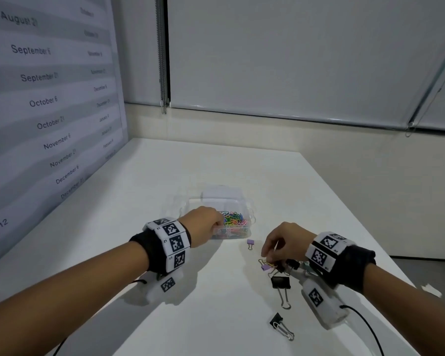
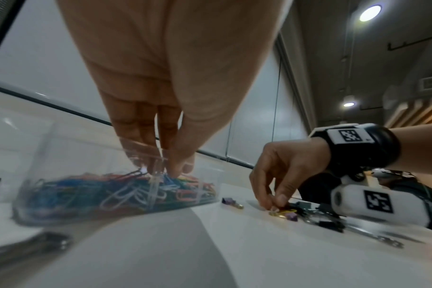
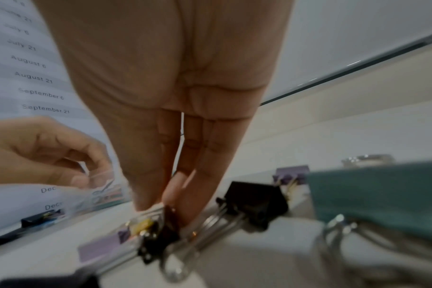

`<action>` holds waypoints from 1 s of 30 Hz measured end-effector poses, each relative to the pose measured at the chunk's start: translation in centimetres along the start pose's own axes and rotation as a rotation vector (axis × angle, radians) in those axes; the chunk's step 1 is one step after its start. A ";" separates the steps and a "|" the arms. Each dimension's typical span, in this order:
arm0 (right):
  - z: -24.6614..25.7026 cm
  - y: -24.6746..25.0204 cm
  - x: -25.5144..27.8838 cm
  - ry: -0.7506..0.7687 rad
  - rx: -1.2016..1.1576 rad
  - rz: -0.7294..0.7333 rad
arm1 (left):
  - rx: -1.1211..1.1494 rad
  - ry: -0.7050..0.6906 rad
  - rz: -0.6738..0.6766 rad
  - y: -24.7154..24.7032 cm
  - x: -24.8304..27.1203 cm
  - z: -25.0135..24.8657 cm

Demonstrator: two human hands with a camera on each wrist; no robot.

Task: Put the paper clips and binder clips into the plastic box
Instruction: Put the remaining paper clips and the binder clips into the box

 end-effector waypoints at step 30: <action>-3.4 3.0 2.5 -0.165 0.009 -0.134 | -0.347 -0.249 0.119 -4.2 -2.3 -13.2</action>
Point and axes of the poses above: each hand's wrist, its own x-axis away from the middle knuckle, its own y-axis out of the back of the hand, z = x × y, the point moved 7 cm from there along -x, towards the middle knuckle, and after that the axes turned 10 degrees about z, right-handed, at the moved point
